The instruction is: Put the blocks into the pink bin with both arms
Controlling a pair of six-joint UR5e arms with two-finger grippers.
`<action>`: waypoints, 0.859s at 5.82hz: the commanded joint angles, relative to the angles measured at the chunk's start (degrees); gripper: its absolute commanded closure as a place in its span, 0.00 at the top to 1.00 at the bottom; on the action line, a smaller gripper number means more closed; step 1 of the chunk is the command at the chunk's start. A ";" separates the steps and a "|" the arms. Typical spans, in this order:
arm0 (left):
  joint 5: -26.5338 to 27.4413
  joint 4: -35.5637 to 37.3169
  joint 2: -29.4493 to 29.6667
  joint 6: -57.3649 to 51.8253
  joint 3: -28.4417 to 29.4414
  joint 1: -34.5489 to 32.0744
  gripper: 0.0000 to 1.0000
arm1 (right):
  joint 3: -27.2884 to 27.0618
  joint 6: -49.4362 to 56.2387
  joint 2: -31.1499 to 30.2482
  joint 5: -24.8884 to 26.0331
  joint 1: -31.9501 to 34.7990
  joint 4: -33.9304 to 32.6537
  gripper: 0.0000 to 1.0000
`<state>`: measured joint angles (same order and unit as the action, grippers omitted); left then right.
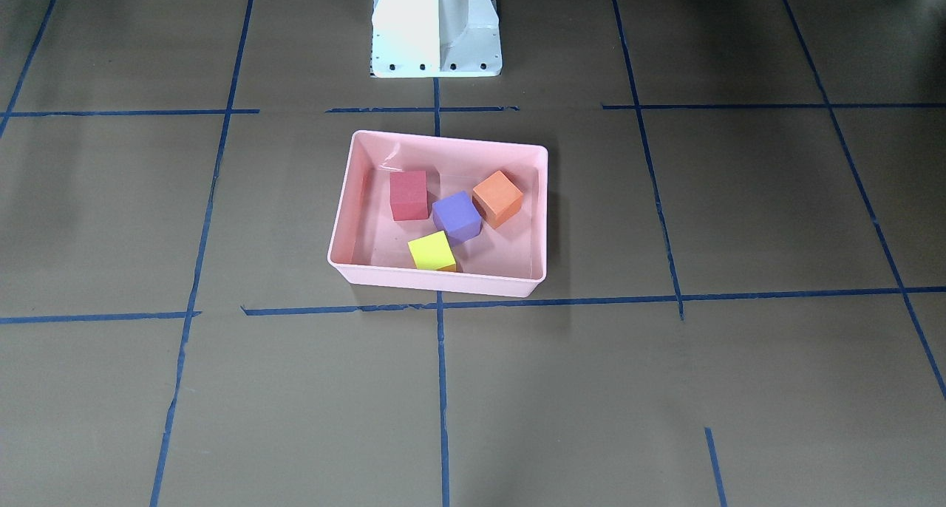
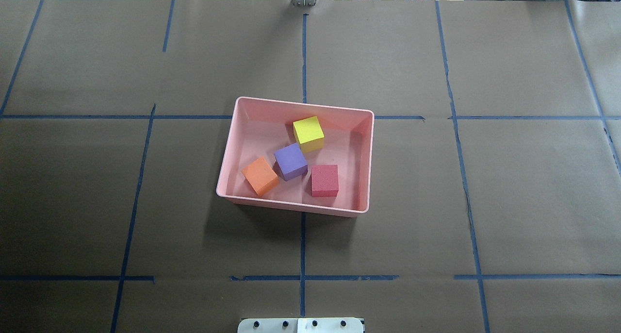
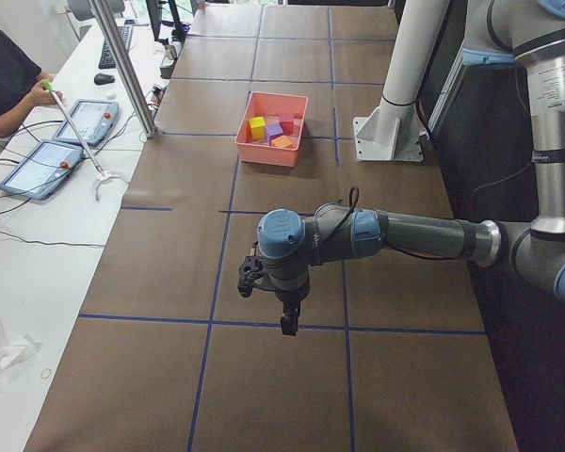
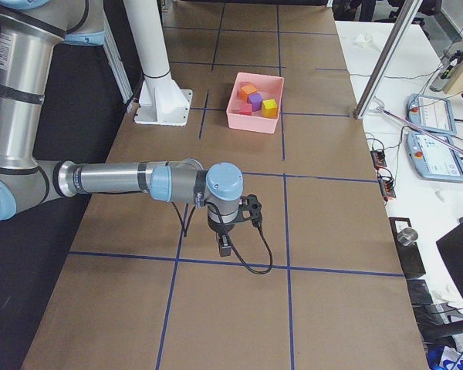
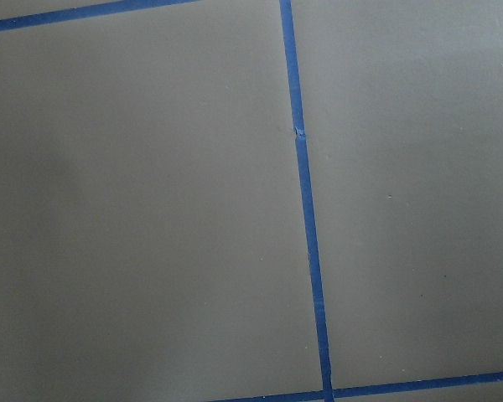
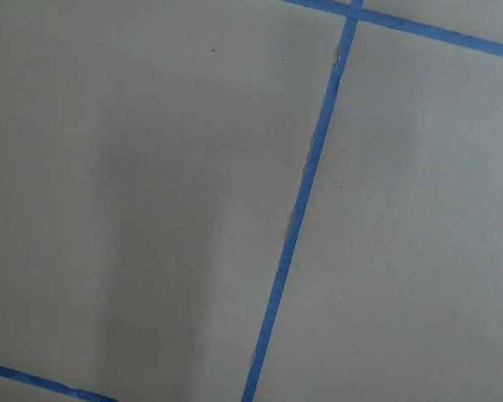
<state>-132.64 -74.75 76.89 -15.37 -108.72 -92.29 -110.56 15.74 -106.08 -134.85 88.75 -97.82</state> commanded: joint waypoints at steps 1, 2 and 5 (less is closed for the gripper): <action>-0.16 0.04 -0.77 0.42 0.44 0.27 1.00 | -0.01 -0.10 0.08 0.03 -0.06 0.00 1.00; -0.16 0.04 -0.77 0.51 0.09 0.27 1.00 | -0.10 -0.01 0.00 -0.06 0.02 0.00 1.00; -0.42 -0.22 -0.77 3.24 -0.26 0.27 1.00 | 0.16 -0.10 0.08 -0.06 -0.06 0.00 1.00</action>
<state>-133.05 -74.95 76.12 -12.47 -108.61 -92.02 -110.58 15.61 -106.00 -134.89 88.73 -97.82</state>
